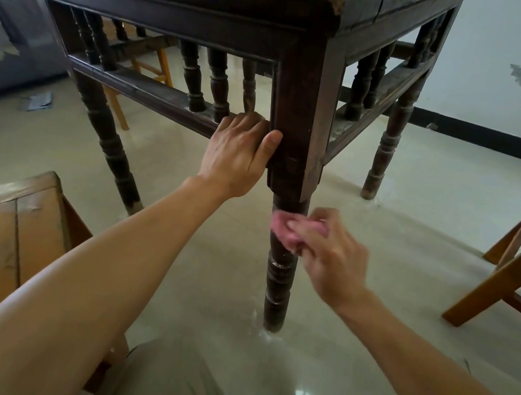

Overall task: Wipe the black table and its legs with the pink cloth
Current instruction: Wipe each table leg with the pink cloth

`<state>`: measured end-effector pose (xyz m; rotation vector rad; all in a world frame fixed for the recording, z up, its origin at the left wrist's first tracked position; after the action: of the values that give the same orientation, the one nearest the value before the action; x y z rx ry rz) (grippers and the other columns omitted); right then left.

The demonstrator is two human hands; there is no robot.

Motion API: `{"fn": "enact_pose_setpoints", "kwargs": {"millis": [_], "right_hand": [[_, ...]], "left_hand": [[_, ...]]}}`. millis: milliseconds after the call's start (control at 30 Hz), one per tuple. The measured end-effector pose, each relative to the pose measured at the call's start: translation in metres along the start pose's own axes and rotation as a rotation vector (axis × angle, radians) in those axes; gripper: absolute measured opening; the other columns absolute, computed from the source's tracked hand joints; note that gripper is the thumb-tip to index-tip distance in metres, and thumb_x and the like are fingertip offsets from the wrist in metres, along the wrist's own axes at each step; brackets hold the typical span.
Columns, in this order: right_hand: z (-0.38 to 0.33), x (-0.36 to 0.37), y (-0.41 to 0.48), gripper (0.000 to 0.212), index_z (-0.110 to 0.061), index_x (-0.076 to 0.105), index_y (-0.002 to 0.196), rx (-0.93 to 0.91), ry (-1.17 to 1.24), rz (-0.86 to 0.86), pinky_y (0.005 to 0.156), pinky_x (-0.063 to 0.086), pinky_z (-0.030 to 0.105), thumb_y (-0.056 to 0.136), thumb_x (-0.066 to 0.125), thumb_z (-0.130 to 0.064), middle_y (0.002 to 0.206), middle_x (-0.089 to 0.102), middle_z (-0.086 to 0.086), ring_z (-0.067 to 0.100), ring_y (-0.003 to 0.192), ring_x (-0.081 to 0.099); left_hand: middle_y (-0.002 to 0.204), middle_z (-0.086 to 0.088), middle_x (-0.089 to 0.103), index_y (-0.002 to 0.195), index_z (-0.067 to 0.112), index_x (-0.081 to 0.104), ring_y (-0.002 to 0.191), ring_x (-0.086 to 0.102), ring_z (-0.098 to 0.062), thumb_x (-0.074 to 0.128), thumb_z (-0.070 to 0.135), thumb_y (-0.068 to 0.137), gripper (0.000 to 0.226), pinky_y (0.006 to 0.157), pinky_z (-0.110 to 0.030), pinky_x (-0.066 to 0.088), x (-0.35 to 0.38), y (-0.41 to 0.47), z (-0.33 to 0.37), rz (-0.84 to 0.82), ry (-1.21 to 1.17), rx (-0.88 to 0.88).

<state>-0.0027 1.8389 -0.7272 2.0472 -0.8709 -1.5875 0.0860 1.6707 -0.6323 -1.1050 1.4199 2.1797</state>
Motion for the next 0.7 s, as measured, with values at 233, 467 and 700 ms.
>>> {"fn": "enact_pose_setpoints", "kwargs": {"millis": [233, 467, 700], "right_hand": [[0.010, -0.022, 0.000, 0.020, -0.020, 0.075, 0.100, 0.089, -0.030, 0.193, 0.051, 0.034, 0.017, 0.084, 0.062, -0.021, 0.099, 0.060, 0.008, 0.007, 0.069, 0.048], [0.039, 0.007, -0.018, 0.027, -0.024, 0.075, 0.095, 0.185, 0.039, 0.025, 0.050, 0.039, 0.017, 0.073, 0.080, -0.009, 0.095, 0.058, 0.004, 0.011, 0.060, 0.051], [0.034, 0.001, -0.004, 0.035, -0.015, 0.070, 0.113, 0.303, 0.202, 0.163, 0.067, 0.052, 0.028, 0.080, 0.074, -0.006, 0.111, 0.057, 0.008, 0.017, 0.077, 0.059]], "left_hand": [[0.087, -0.010, 0.059, 0.083, 0.007, 0.058, 0.085, 0.054, -0.029, 0.008, 0.051, 0.099, 0.069, 0.084, -0.038, 0.038, 0.003, -0.001, 0.000, 0.063, 0.027, -0.013], [0.089, -0.009, 0.060, 0.086, 0.007, 0.060, 0.087, 0.054, -0.028, 0.007, 0.052, 0.099, 0.070, 0.084, -0.038, 0.038, 0.000, 0.000, 0.002, 0.060, 0.015, 0.013], [0.106, -0.007, 0.062, 0.103, 0.011, 0.063, 0.106, 0.054, -0.026, 0.010, 0.055, 0.099, 0.069, 0.099, -0.040, 0.035, 0.004, -0.011, 0.006, 0.022, 0.067, 0.031]]}}
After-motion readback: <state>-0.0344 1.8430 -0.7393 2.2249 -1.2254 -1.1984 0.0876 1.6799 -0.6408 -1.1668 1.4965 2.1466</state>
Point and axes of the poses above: each hand's wrist, its own y-axis towards the middle knuckle, its own x-axis out of the palm, z = x × y, the point moved 5 cm from there along y, towards the middle knuckle
